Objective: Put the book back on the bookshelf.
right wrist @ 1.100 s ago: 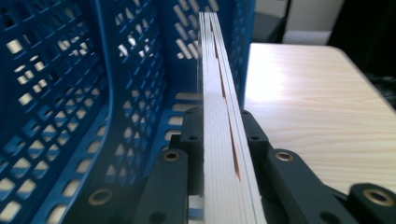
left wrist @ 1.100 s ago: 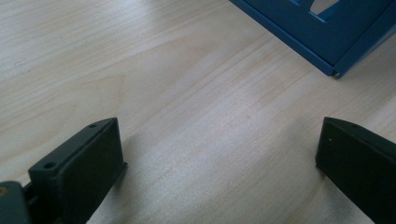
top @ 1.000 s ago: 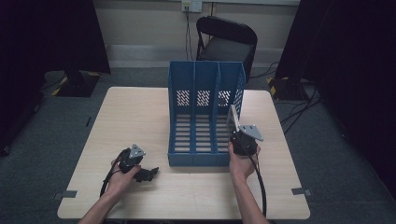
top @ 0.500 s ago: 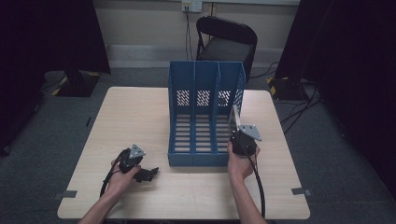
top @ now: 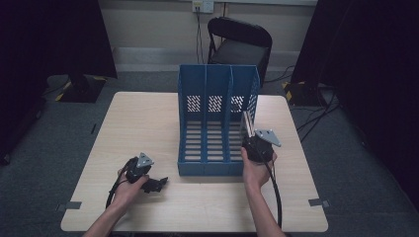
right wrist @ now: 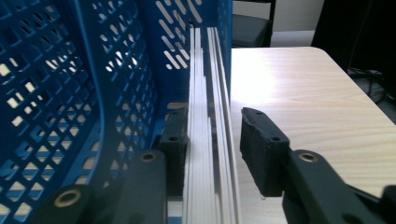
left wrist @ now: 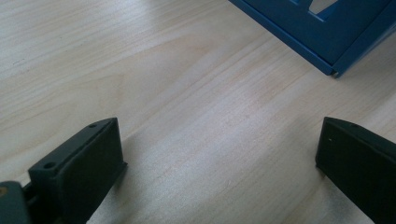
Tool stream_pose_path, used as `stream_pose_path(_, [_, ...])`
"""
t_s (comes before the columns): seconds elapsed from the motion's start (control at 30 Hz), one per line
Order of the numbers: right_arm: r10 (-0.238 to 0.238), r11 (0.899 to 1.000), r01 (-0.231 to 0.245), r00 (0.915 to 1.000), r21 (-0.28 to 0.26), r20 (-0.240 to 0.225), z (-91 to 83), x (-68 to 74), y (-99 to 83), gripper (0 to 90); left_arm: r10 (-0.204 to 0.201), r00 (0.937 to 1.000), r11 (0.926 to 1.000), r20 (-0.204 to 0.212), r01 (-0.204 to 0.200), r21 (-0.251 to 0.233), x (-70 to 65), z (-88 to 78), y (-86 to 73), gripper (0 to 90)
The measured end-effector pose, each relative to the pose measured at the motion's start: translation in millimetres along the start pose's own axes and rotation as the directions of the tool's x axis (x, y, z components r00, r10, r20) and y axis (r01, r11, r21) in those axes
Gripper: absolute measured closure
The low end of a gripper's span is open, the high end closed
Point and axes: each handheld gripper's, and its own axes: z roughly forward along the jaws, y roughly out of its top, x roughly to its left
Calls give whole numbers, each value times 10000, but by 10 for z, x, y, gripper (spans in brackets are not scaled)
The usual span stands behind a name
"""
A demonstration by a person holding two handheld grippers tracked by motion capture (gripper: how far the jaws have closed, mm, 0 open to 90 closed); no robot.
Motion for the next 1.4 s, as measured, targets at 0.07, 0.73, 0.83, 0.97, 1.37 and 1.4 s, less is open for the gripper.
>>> stream_pose_path(0.07, [-26, 9999, 25, 10000, -119, -95, -11, 2, 6, 614, 1, 10000, 10000, -6, -1, 1, 0, 0, 0, 1])
stream_pose_path(0.73, [239, 9996, -214, 9885, 183, -1491, 1, -22, 94, 395, 16, 10000, 10000, 22, -16, 8, 1, 2, 2, 0])
stream_pose_path(0.83, [280, 9996, -262, 9809, 119, -1926, -9, -54, 95, 340, 13, 10000, 10000, 23, -13, 6, 1, 2, 2, 0])
stream_pose_path(0.97, [243, 9997, -247, 9693, 14, -2447, -53, -108, 111, 297, 19, 10000, 10000, 26, -19, 8, 2, 2, 2, 0])
stream_pose_path(1.37, [-98, 9998, 154, 9435, 142, -3311, -136, -263, 197, 166, 18, 10000, 10000, 24, -18, 7, 2, 2, 2, 0])
stream_pose_path(1.4, [-8, 9998, 73, 9400, 176, -3413, -153, -299, 206, 165, 15, 10000, 10000, 27, -15, 8, 2, 2, 2, 0])
